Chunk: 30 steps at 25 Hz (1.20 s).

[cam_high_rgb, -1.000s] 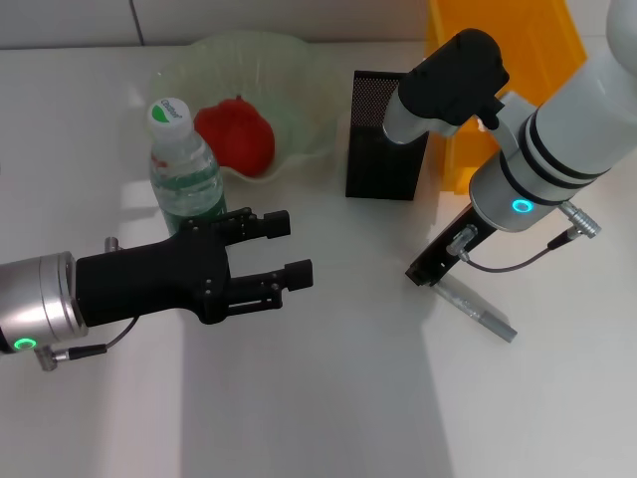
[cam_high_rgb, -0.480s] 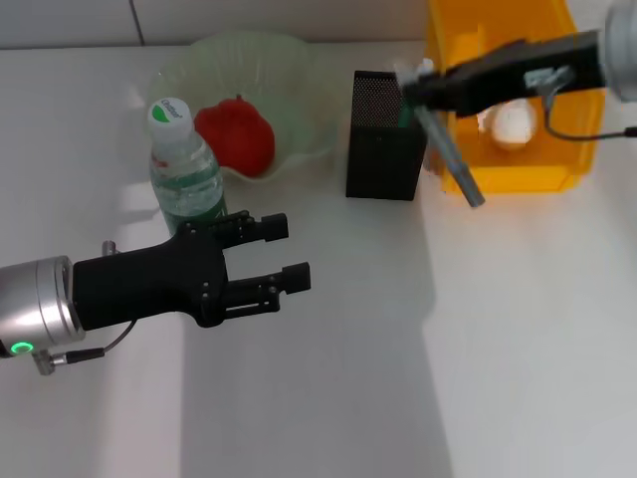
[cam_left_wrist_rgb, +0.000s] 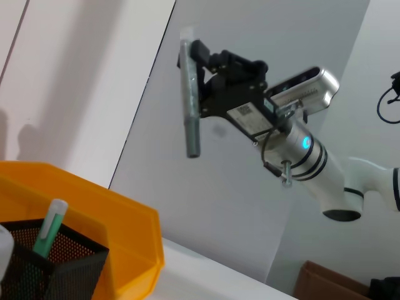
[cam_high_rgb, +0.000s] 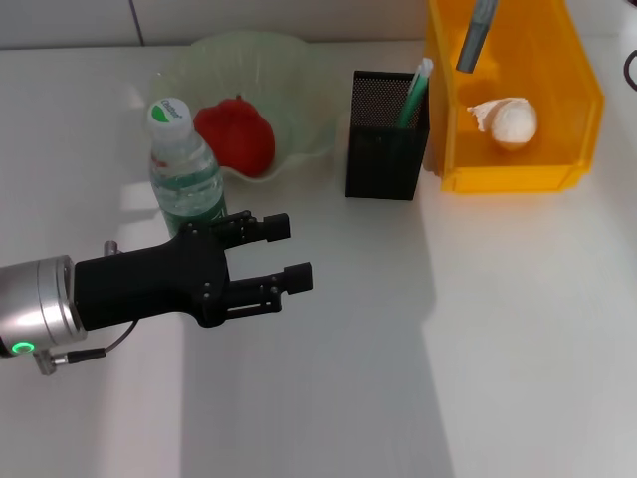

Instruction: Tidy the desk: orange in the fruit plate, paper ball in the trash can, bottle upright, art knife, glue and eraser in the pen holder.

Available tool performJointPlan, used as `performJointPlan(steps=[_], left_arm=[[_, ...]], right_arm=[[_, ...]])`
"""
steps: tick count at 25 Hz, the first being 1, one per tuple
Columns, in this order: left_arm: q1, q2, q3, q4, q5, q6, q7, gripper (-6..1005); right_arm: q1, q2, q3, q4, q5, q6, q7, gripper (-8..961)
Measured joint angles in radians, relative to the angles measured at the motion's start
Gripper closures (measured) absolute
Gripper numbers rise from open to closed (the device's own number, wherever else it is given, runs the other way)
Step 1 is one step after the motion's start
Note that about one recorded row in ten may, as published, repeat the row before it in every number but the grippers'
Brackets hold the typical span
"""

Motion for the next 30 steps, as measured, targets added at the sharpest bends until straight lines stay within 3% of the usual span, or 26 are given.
performJointPlan(steps=[2,5,9,16,24,30], left_arm=[[-0.001,0.0,0.0,0.0,0.0,0.0,0.0,243],[-0.005,0.0,0.0,-0.002,0.0,0.0,0.002,243],[-0.007,0.0,0.0,-0.002,0.0,0.005,0.0,242],[-0.007,-0.001,0.0,-0.005,-0.002,0.017,-0.001,242],[0.001,-0.002,-0.006,-0.004,-0.006,0.018,0.001,241],[0.0,-0.002,-0.003,-0.001,-0.008,0.021,-0.002,241]], right_arm=[[0.034,0.004,0.042,0.134,0.021,-0.003,-0.126,821],[0.082,0.033,0.124,0.311,0.032,0.043,-0.376,822],[0.142,0.029,0.124,0.418,0.04,0.18,-0.448,823],[0.193,0.029,0.087,0.453,0.04,0.262,-0.461,824],[0.205,0.027,0.029,0.443,0.043,0.281,-0.411,826],[0.201,0.027,0.022,0.439,0.044,0.258,-0.409,623]])
